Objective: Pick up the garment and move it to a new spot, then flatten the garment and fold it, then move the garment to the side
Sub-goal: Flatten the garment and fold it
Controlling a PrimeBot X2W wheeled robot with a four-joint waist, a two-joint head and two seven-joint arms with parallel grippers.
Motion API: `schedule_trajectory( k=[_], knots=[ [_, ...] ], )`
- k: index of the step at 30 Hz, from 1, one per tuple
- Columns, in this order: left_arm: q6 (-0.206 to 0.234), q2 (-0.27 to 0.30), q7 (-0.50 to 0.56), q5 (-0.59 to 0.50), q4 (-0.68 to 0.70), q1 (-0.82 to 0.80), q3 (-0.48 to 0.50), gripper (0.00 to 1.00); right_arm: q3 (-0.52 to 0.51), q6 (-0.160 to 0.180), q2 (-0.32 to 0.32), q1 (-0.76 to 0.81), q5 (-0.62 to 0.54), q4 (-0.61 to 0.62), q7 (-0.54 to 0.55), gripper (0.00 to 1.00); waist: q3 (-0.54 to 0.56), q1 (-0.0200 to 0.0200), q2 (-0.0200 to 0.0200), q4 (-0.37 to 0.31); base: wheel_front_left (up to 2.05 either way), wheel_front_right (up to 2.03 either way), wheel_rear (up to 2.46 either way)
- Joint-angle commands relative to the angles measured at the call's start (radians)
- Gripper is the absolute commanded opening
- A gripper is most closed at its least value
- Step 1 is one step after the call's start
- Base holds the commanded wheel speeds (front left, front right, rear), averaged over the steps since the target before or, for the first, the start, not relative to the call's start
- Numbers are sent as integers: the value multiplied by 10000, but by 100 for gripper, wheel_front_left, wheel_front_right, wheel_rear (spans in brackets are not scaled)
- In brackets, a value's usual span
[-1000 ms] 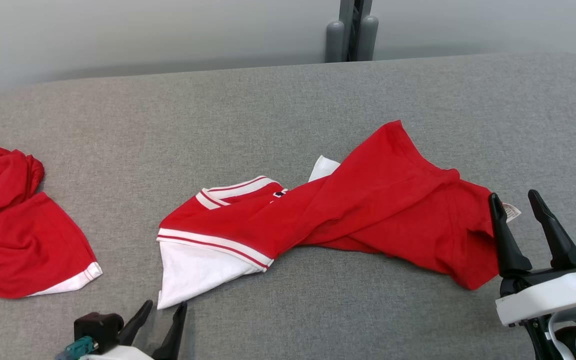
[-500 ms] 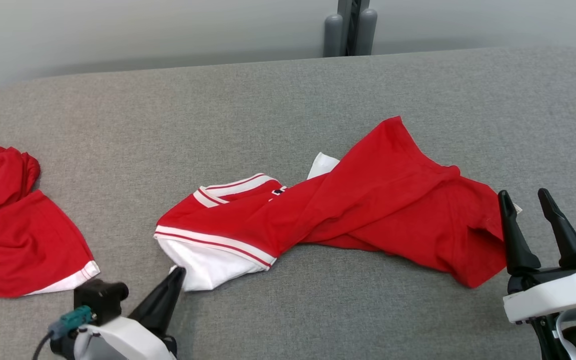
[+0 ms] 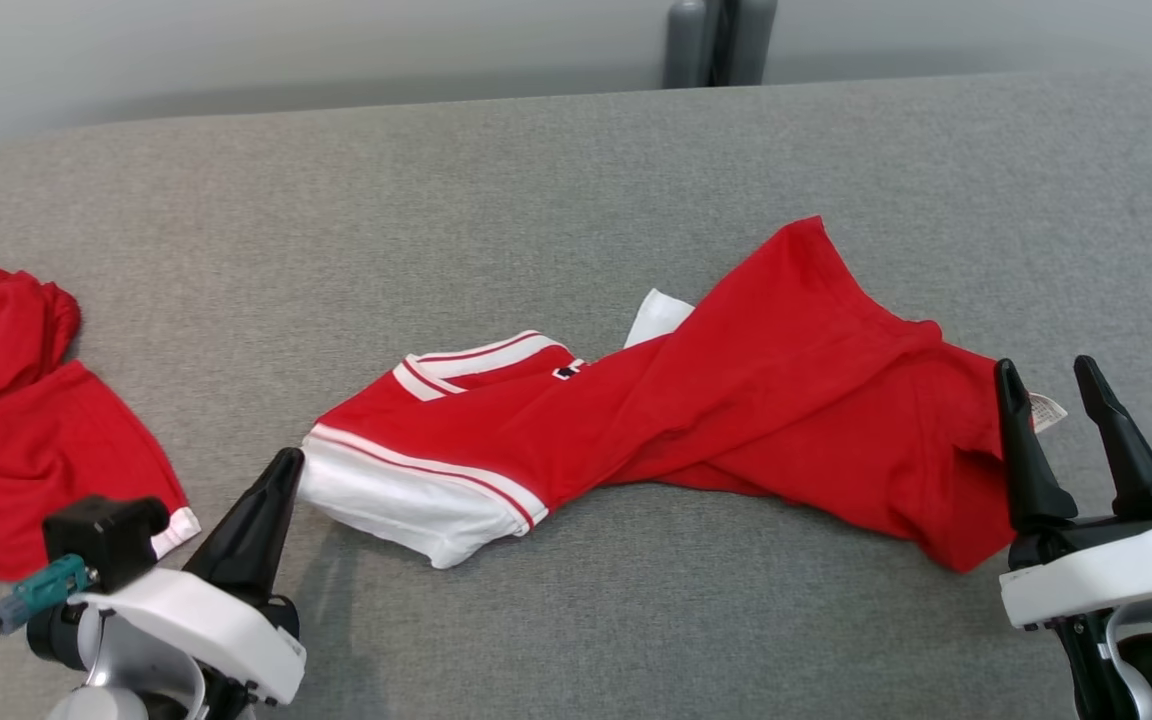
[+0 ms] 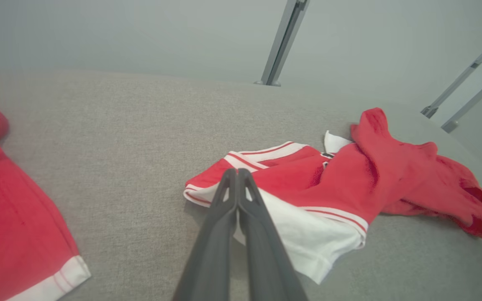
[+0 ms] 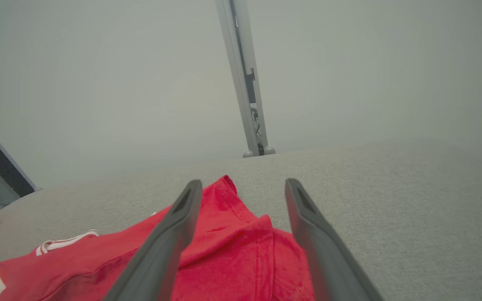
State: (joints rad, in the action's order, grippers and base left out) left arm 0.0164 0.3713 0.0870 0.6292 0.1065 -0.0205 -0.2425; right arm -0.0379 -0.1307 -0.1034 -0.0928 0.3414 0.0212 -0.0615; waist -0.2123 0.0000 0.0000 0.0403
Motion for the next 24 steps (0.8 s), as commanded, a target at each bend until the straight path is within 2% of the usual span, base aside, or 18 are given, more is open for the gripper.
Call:
schedule_trajectory(
  k=[1,3,11,13,14,15,19,24],
  knots=[
    [-248,-122,-161,273,-837,-529,82,0,74,0,-23,-162,-21,-31,17,100,-129,0,0,-182,0,0,0],
    [-359,-169,-268,311,-1358,-785,104,0,99,0,-29,-217,-12,-67,24,100,-171,0,0,-242,0,0,0],
    [-983,-674,-991,651,-5168,-2431,52,0,234,0,48,-347,56,-293,-109,100,-356,0,0,-758,0,0,0],
    [-1059,-774,-1150,736,-5697,-2667,56,0,235,0,63,-328,70,-340,-128,100,-368,0,0,-783,0,0,0],
    [-1075,-804,-1297,703,-5918,-2785,78,27,230,0,64,-326,77,-362,-130,100,-367,0,0,-788,0,0,0],
    [-1078,-820,-1459,649,-6090,-2877,93,100,224,0,67,-323,81,-378,-152,100,-364,0,0,-789,0,0,0],
    [-914,-892,-2381,434,-6424,-3002,224,100,146,0,78,-332,21,-387,-232,100,-288,0,0,-710,0,0,0],
    [-371,-862,-3283,-71,-5917,-2757,488,100,37,0,51,-336,-175,-291,-384,100,-135,0,0,-545,0,0,0]
  ],
)
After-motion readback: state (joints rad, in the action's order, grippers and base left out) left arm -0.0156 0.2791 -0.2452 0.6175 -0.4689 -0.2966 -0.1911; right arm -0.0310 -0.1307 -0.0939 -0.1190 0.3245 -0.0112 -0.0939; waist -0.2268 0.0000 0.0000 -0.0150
